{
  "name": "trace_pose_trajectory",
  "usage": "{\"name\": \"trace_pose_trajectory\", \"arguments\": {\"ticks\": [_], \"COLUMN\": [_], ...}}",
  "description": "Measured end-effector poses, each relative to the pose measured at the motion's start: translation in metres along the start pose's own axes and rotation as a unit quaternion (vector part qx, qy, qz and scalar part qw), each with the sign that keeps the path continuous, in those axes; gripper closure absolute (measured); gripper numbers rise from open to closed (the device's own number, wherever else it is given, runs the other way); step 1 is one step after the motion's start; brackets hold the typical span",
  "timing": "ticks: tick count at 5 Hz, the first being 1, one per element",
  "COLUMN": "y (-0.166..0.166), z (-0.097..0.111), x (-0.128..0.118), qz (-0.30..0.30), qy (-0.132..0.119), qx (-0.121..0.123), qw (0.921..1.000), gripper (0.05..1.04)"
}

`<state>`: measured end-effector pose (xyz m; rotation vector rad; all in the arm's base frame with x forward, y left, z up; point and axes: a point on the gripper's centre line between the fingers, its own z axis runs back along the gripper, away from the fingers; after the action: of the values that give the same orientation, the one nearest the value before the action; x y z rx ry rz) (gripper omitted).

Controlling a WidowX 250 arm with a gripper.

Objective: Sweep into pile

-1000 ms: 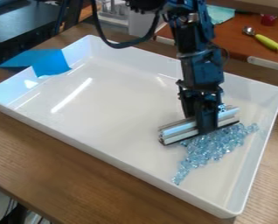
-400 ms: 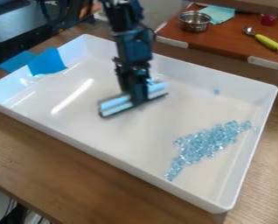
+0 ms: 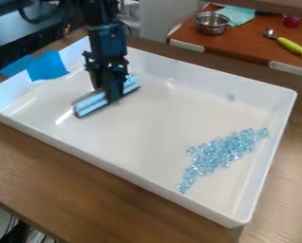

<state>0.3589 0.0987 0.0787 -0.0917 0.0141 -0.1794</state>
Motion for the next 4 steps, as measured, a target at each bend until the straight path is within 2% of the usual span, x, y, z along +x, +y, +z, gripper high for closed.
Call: {"name": "trace_pose_trajectory", "arguments": {"ticks": [1, 2, 3, 4], "y": [0.025, 0.017, 0.017, 0.013], "z": [0.006, 0.002, 0.005, 0.014], "x": [-0.003, -0.003, -0.004, -0.021], "qz": [0.049, 0.059, 0.063, 0.077], "qy": [-0.021, -0.043, -0.049, 0.001], "qx": [0.112, 0.236, 0.235, 0.155], "qw": [0.9923, 0.9690, 0.9688, 0.9850], "gripper": [0.650, 0.358, 0.135, 0.085]}}
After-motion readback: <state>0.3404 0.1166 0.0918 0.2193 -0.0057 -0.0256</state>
